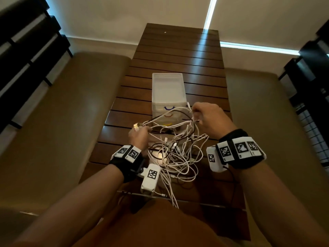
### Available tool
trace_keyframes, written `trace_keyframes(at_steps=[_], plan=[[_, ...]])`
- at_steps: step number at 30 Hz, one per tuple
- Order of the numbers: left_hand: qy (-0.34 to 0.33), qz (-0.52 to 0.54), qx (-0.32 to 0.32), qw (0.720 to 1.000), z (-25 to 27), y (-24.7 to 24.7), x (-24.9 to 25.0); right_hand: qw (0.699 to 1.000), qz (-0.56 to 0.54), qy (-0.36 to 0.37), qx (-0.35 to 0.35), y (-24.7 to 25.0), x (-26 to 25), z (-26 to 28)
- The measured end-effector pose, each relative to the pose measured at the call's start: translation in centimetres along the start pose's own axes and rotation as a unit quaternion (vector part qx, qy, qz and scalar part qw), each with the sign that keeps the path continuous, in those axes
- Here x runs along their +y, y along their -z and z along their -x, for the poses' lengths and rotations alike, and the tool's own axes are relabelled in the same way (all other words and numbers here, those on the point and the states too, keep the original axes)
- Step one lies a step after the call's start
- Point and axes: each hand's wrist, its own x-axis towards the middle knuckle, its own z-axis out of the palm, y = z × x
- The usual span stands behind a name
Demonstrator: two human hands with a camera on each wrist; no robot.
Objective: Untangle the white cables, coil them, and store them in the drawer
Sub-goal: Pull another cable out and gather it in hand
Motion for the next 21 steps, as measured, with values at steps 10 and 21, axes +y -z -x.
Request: trace_keyframes(at_steps=[10, 21], plan=[[-0.156, -0.046, -0.073, 0.984, 2.5, 0.9, 0.8, 0.938, -0.334, -0.039, 0.085, -0.2, -1.5, -0.3], [-0.243, -0.060, -0.225, 0.942, 7.0, -1.8, 2.1, 0.917, -0.396, 0.024, -0.034, 0.7, -3.7, 0.1]])
